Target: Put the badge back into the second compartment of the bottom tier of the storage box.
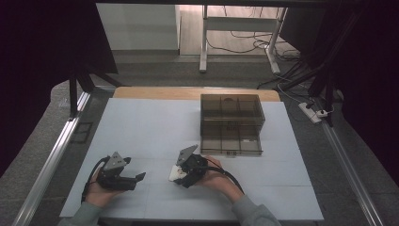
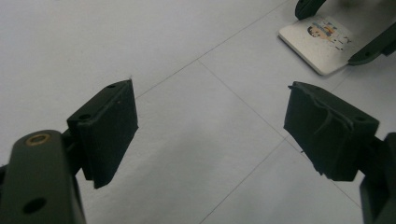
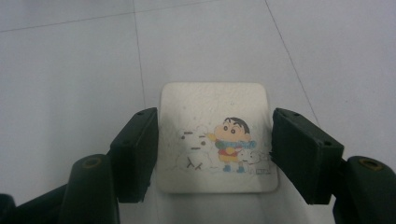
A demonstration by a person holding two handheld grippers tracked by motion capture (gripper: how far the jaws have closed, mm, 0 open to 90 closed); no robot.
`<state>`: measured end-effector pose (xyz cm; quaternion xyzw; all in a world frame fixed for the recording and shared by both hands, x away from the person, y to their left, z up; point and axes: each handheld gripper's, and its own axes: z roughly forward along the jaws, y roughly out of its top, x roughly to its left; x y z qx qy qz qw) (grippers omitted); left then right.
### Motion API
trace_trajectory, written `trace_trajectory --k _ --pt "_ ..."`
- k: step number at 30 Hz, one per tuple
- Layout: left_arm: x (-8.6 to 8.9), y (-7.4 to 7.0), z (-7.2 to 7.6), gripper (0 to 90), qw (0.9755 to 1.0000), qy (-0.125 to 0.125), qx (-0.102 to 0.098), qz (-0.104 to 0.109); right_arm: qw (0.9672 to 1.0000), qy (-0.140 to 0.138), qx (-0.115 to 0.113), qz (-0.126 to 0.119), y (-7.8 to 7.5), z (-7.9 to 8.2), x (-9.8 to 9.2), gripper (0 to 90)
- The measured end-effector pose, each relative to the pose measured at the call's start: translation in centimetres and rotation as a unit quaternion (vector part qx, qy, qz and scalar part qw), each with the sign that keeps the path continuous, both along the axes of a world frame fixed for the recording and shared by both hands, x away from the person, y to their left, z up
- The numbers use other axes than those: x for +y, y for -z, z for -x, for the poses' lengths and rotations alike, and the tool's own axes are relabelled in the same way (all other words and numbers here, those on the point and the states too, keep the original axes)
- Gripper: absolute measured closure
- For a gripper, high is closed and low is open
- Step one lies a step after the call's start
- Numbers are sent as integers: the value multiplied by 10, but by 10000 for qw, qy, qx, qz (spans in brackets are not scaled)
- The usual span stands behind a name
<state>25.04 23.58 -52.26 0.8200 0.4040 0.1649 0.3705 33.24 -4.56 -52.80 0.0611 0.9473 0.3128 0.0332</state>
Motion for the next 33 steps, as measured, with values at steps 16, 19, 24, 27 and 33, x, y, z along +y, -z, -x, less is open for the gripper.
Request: trace_trajectory --k 16,19,24,27,33 --pt "0 0 0 172 10000 -5 -6 11 10000 41 -26 27 0 1 1 337" --pt "1 0 0 172 10000 -11 -6 17 9999 -11 -113 39 -1 2 1 337" --pt "1 -1 0 172 10000 -5 -6 19 9999 -4 -158 -41 -1 4 1 337" --pt "1 -1 0 172 10000 -13 -10 24 9999 -21 -154 -75 -3 4 1 337" --pt "1 -1 0 172 10000 -8 -8 21 9995 13 -220 -227 -10 5 -1 337"
